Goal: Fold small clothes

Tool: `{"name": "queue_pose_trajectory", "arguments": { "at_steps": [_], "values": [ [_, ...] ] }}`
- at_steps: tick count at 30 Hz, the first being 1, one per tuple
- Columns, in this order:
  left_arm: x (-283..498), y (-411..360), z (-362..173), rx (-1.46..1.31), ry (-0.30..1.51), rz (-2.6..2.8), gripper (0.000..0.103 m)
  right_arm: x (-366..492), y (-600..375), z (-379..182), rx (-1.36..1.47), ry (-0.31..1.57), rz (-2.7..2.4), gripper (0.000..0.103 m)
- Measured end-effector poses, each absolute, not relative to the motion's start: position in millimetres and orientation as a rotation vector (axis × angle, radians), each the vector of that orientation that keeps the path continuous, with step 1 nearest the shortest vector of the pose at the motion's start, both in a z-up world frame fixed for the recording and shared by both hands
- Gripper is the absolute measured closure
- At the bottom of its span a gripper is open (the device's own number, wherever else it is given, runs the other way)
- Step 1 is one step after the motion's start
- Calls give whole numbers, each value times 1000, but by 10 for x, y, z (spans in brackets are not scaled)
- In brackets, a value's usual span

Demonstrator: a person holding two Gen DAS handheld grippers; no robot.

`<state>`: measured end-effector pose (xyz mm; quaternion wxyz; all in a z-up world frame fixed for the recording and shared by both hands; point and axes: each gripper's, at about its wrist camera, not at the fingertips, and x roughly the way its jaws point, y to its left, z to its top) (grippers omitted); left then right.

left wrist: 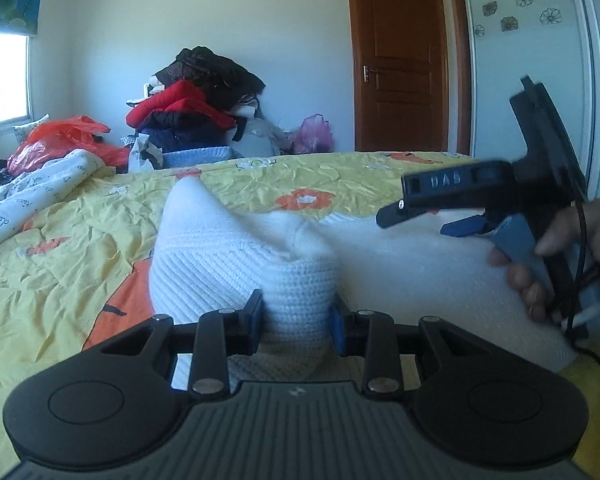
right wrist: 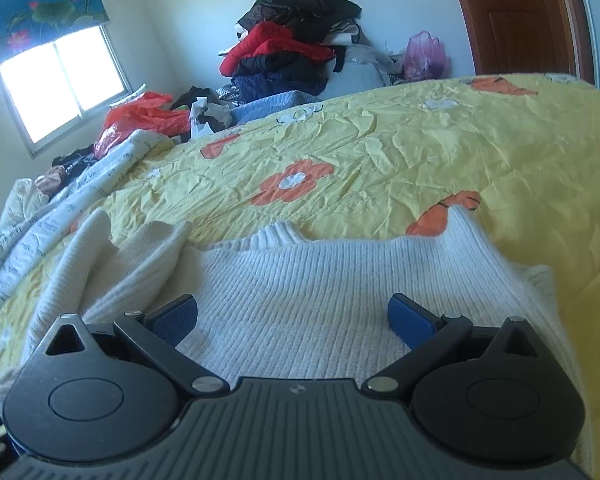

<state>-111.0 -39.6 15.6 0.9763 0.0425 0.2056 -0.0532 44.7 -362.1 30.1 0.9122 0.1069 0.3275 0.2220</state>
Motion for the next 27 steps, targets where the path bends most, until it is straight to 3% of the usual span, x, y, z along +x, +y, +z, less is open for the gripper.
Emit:
{"name": "queue_pose_trajectory", "arguments": {
  "at_steps": [8,17,18,20,21,27],
  "values": [
    [-1112,-472,160,119,409,-103,71,669,-3260,500,521,919,794,1],
    [-1182,-405,179,112,403,-109,71,1135,-2128,450,408,1110,971,4],
    [-1185,-400,184,110,402,-104,71,1147,-2061,460,388,1100,974,16],
    [-1190,-387,203,103,405,-101,71,1146,-1945,461,306,1088,979,60],
    [-1194,-385,215,97,408,-106,71,1136,-1928,459,282,1090,993,67],
    [-1242,-590,318,122,411,-188,71,977,-2253,627,225,973,1008,68]
  ]
}}
